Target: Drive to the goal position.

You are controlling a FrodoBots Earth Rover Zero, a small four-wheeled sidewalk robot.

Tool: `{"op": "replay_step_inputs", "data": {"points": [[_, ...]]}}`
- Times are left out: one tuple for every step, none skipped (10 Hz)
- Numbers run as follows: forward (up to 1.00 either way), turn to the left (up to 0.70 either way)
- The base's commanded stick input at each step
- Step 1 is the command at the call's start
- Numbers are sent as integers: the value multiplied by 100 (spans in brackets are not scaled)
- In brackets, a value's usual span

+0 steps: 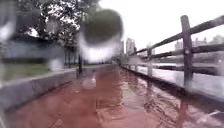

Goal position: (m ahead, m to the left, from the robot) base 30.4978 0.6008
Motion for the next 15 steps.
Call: {"op": "replay_step_inputs", "data": {"points": [[100,1],[100,19],[100,26],[100,16],[100,1],[100,1],[100,1],[100,1],[100,1],[100,1],[100,1],[100,1],[100,1],[100,1],[100,1]]}}
